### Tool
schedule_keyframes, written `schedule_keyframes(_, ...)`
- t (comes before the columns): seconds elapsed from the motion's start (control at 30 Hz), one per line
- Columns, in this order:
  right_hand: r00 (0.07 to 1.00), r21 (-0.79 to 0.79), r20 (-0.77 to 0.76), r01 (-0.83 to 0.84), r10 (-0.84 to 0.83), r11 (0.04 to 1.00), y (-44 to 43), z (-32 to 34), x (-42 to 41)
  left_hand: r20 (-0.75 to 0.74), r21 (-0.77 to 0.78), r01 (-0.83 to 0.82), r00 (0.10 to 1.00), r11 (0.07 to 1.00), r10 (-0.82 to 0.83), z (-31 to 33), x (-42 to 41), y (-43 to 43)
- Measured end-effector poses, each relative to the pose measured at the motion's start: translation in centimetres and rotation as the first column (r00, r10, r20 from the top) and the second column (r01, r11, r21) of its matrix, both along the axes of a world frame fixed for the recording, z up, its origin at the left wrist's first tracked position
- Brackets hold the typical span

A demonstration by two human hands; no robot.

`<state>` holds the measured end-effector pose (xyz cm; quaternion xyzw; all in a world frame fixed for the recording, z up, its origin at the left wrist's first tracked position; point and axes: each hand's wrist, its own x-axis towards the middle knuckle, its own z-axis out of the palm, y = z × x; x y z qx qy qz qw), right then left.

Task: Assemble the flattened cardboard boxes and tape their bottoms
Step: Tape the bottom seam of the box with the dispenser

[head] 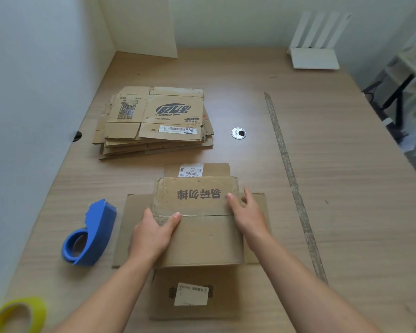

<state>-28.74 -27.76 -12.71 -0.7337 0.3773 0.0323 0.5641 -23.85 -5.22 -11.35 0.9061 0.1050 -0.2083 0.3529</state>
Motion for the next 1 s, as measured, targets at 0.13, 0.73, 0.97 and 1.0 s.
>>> schedule_keyframes(0.13, 0.989, 0.063, 0.065, -0.138, 0.134, 0.988, 1.8, 0.1, -5.1, 0.041, -0.043, 0.009, 0.999, 0.999, -0.008, -0.2, 0.0, 0.3)
schedule_keyframes(0.73, 0.980, 0.092, 0.166, 0.092, -0.107, 0.991, 3.8, 0.0, -8.6, 0.103, -0.234, -0.010, 0.994, 0.972, 0.035, -0.4, -3.8, 3.9)
schedule_keyframes(0.97, 0.973, 0.084, 0.200, -0.134, 0.115, 0.987, 3.1, -1.3, -10.4, 0.149, -0.216, 0.028, 0.989, 0.976, 0.005, -1.3, -5.7, 3.9)
schedule_keyframes(1.0, 0.972, 0.096, 0.209, -0.128, 0.106, 0.987, 2.9, -1.4, -10.3, 0.149, -0.215, 0.029, 0.989, 0.976, 0.004, -1.4, -5.4, 4.2)
